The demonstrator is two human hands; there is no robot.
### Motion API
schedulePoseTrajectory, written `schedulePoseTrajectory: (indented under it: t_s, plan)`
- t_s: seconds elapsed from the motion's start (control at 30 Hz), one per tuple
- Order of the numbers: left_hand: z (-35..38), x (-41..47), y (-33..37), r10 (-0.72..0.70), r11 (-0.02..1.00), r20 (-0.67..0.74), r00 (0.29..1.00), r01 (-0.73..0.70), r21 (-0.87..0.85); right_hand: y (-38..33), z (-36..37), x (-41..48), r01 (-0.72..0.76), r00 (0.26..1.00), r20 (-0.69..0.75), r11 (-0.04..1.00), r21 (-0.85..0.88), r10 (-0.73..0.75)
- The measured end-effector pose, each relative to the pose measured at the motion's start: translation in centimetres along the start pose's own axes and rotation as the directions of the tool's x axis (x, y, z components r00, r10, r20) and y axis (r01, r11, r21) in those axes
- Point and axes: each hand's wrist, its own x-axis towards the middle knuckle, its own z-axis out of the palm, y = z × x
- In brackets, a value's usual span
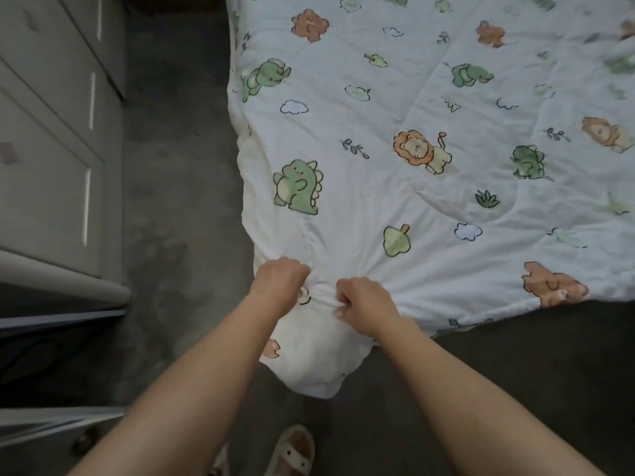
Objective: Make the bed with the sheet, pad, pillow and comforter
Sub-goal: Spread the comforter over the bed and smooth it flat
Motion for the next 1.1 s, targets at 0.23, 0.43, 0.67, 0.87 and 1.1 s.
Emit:
schedulePoseTrajectory:
  t_s: [0.23, 0.43, 0.67, 0.87, 1.1]
  plan:
    - [1.1, -6.0, -3.2, -0.119, 0.993, 0.110, 0.987, 0.121, -0.011, -5.0, 1.2, -1.3, 0.133, 0.969, 0.191, 0.984, 0.119, -0.155]
    - [1.6, -4.6, -3.2, -0.116, 0.990, 0.078, 0.990, 0.122, -0.076, -4.6, 2.1, 0.1, 0.090, 0.975, 0.186, 0.983, 0.158, -0.119]
    - [-0.4, -4.8, -1.9, -0.066, 0.980, 0.001, 0.998, 0.065, -0.189, -3.4, -0.9, -2.0, -0.022, 0.998, 0.055, 0.966, 0.256, 0.008]
    - [-7.2, -4.9, 0.2, 0.033, 0.978, -0.057, 0.998, -0.044, -0.203, -3.0, -7.1, -5.5, -0.090, 0.991, -0.073, 0.954, 0.284, 0.115]
    - [-21.2, -8.0, 4.1, 0.244, 0.962, -0.232, 0.942, -0.264, -0.062, -4.3, -18.2, -14.4, -0.132, 0.948, -0.241, 0.945, 0.298, 0.208]
